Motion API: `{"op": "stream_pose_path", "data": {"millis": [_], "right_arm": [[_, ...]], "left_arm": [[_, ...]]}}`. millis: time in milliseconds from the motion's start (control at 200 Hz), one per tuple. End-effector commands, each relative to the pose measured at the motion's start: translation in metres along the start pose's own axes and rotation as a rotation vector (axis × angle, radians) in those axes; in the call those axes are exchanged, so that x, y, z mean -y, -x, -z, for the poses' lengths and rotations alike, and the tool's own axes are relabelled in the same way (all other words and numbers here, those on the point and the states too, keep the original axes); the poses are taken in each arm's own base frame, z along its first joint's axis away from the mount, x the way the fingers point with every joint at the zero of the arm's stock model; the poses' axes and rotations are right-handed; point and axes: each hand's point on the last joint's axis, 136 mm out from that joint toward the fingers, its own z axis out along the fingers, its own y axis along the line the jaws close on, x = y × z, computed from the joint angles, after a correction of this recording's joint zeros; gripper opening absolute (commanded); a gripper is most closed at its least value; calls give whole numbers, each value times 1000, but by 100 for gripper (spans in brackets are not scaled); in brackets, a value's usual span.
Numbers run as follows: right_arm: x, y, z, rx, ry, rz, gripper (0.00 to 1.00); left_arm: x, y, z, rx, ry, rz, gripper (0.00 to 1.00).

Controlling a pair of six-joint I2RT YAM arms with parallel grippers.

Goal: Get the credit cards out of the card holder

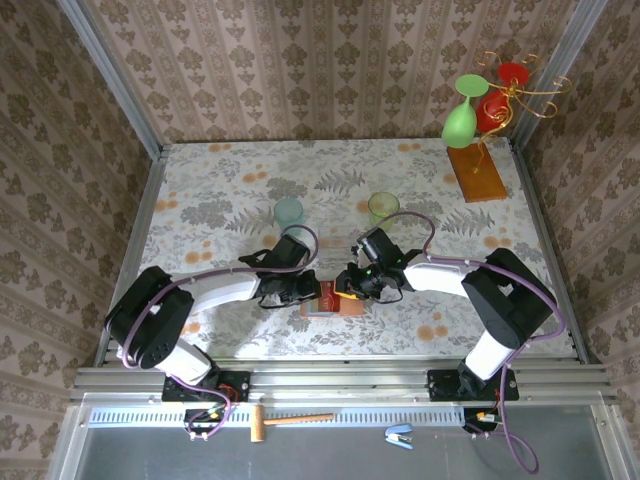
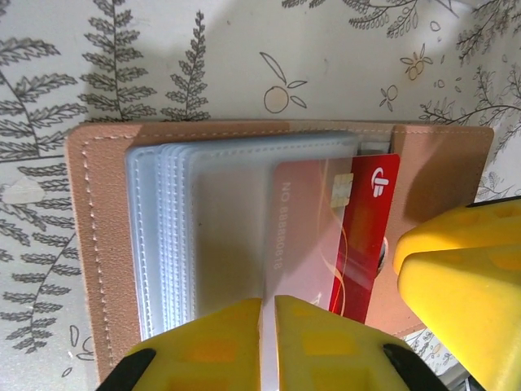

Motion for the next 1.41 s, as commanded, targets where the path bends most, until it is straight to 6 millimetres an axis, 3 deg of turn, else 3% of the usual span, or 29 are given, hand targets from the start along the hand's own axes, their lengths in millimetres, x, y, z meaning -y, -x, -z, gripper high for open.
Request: {"op": "stream_pose_path", "data": {"millis": [0, 480, 1045, 1400], "right_arm": [[14, -5, -4, -25, -29, -21, 21], [11, -9, -16, -60, 42, -41, 20], [3, -1, -10, -30, 129, -57, 12], [22, -3, 0, -21, 38, -42, 8]], "left_arm": [[-9, -5, -2, -27, 12, 4, 13], [-19, -9, -6, -45, 34, 26, 13], [-21, -9, -5, -42, 40, 31, 13], [-23, -7, -2, -26, 34, 40, 13]]}}
